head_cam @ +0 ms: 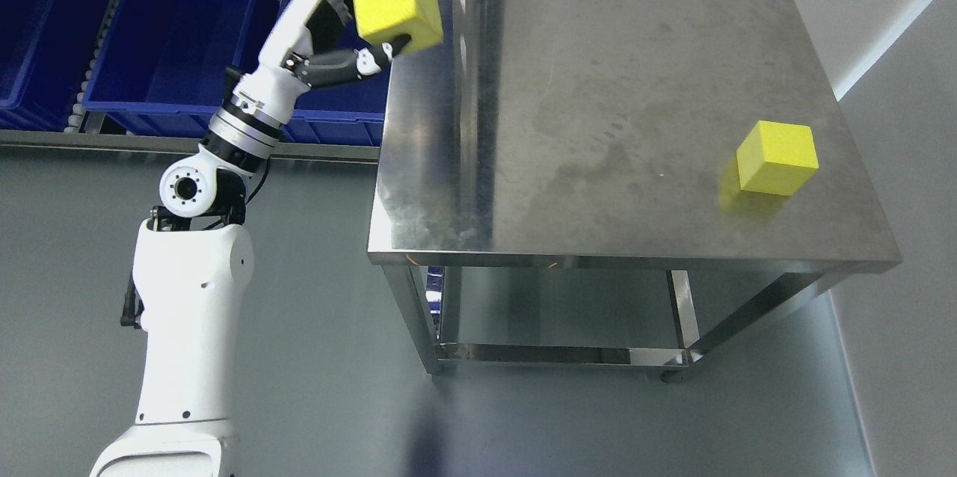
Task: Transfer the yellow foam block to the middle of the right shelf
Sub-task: 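Lift the yellow cube up off the table with the left hand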
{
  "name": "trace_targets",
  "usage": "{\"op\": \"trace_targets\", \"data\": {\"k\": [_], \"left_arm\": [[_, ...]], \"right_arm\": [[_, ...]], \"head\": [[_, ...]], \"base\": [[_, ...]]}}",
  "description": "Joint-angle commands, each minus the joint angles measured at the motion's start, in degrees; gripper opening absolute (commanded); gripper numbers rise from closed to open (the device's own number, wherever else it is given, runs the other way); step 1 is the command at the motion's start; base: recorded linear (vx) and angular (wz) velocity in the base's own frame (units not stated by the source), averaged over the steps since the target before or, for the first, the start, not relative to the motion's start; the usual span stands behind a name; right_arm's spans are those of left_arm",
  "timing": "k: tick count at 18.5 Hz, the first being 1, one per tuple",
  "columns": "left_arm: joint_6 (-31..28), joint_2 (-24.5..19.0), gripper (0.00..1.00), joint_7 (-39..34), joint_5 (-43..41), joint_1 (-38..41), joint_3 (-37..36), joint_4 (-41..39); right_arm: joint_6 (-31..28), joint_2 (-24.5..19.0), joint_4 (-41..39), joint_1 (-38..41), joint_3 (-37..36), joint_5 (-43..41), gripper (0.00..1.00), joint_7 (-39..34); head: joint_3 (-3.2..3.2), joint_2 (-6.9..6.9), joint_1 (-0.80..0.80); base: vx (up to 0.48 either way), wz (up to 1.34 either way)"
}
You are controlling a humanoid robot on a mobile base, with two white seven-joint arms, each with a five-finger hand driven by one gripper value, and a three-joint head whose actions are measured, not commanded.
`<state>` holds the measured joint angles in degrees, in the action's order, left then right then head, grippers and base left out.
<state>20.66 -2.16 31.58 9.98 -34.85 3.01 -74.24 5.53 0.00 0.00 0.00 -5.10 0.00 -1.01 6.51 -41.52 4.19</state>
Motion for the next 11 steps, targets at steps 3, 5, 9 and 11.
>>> {"op": "trace_targets", "data": {"k": [3, 5, 9, 11], "left_arm": [[2.7, 1.2, 0.40, -20.7, 4.6, 1.3, 12.5, -7.6], [2.1, 1.2, 0.40, -23.8, 4.6, 2.8, 13.9, -8.2], [0.3, 1.2, 0.40, -23.4, 4.6, 6.8, 14.1, -10.7], [-0.6, 1.2, 0.40, -23.4, 4.6, 7.4, 14.6, -11.5]], "right_arm": [[0.0, 1.0, -1.0, -0.1, 0.0, 0.0, 1.00, 0.0], [0.0, 1.0, -1.0, -0.1, 0.0, 0.0, 1.00, 0.0], [0.0, 1.0, -1.0, -0.2, 0.0, 0.0, 1.00, 0.0], [0.0, 1.0, -1.0, -0.1, 0.0, 0.0, 1.00, 0.0]], "head": [[0.00, 0.00, 0.00], [0.00, 0.00, 0.00], [0.00, 0.00, 0.00], [0.00, 0.00, 0.00]], "base": [[-0.019, 0.21], [-0.022, 0.41], [-0.034, 0.60], [-0.044, 0.67]]}}
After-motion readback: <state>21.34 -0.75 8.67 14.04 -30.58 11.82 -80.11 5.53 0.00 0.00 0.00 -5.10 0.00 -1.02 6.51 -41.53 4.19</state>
